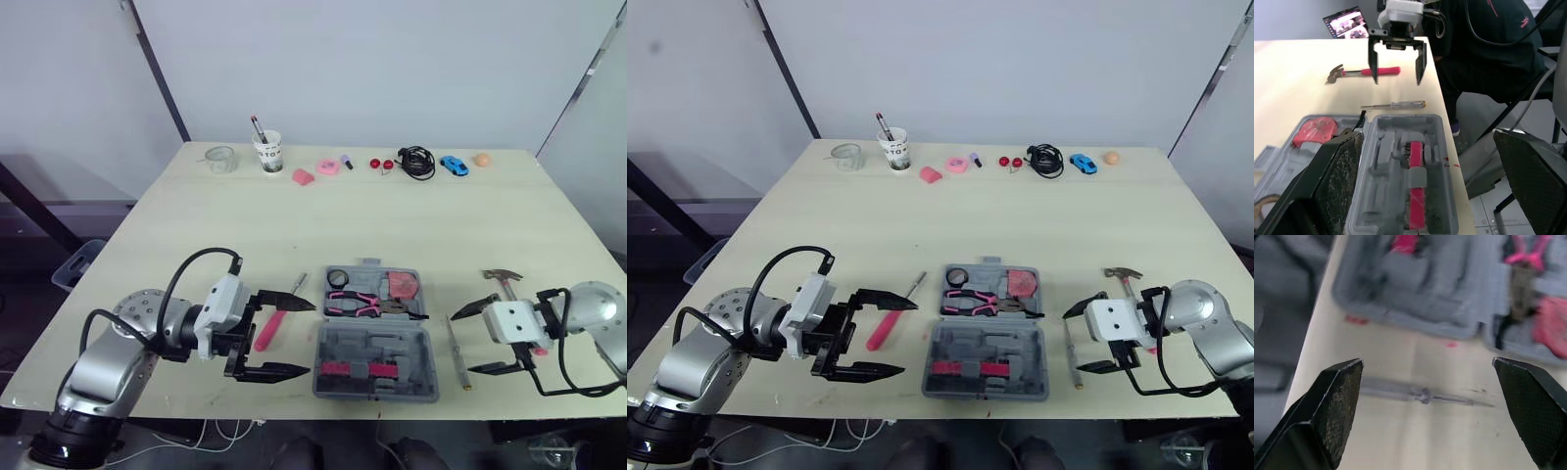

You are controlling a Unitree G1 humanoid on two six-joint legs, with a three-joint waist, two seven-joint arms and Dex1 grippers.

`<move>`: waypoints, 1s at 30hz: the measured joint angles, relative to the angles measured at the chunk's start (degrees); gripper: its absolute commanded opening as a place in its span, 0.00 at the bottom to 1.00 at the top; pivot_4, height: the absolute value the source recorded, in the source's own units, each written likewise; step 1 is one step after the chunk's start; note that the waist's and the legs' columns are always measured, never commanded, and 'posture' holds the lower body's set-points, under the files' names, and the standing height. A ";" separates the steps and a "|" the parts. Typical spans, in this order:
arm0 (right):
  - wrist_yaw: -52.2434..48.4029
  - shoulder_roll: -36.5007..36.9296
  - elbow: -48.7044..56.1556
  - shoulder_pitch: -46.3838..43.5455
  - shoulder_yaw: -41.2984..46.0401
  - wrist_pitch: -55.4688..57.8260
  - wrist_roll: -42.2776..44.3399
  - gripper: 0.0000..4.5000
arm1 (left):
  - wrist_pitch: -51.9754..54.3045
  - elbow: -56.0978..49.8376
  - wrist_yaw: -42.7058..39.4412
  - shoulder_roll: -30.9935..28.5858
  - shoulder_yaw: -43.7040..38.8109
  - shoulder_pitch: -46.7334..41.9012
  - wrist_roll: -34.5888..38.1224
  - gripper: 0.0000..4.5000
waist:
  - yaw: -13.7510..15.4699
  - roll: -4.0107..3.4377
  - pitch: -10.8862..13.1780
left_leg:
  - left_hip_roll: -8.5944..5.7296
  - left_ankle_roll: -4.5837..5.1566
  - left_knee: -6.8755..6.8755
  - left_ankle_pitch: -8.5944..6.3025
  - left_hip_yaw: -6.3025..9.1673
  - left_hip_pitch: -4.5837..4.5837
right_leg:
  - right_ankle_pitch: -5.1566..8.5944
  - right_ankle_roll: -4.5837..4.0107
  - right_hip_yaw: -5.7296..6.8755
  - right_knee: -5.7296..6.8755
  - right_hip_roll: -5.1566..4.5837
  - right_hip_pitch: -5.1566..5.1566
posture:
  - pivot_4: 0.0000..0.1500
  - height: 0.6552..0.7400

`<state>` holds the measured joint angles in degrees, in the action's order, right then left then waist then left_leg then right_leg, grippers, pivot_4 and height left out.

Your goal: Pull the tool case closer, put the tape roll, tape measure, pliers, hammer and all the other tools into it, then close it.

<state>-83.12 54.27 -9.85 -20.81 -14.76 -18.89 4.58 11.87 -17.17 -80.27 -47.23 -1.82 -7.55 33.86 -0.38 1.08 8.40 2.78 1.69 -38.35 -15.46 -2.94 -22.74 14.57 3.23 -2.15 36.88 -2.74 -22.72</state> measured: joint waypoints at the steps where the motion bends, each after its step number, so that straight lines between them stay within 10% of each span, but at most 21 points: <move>1: -1.82 -0.48 -3.04 -2.73 -1.52 -3.50 -1.50 0.99 | -0.09 0.03 0.02 0.02 0.04 0.14 -0.04 1.00 | -0.15 -0.04 0.04 | 0.00 0.00 -0.02 0.00 -0.03 0.00 | 0.01 -0.03 -0.02 0.00 0.00 0.00 | 1.00 1.00; 23: -6.14 -13.27 -38.51 -28.83 -24.71 -43.94 -20.28 0.99 | -0.67 -2.76 1.97 -1.65 -1.62 5.22 -0.63 1.00 | -0.35 -0.09 0.12 | 0.10 -0.03 -0.02 0.02 -0.24 0.20 | 0.06 -0.15 -0.10 0.13 -0.03 0.02 | 1.00 1.00; 30: -3.66 -15.03 -42.10 -29.77 -25.82 -45.48 -23.16 0.44 | -0.34 -2.96 1.74 -2.07 -1.64 4.66 -0.68 1.00 | -0.39 -0.08 0.12 | 0.12 -0.04 -0.02 0.03 -0.30 0.25 | 0.05 -0.15 -0.12 0.16 -0.02 0.02 | 1.00 1.00</move>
<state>-86.78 39.24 -51.96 -50.58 -40.58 -64.37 -18.58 11.53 -20.12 -78.53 -49.31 -3.46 -2.89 33.19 -0.77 0.99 8.52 2.91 1.65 -38.37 -15.43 -3.24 -22.50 14.62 3.08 -2.27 37.05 -2.76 -22.69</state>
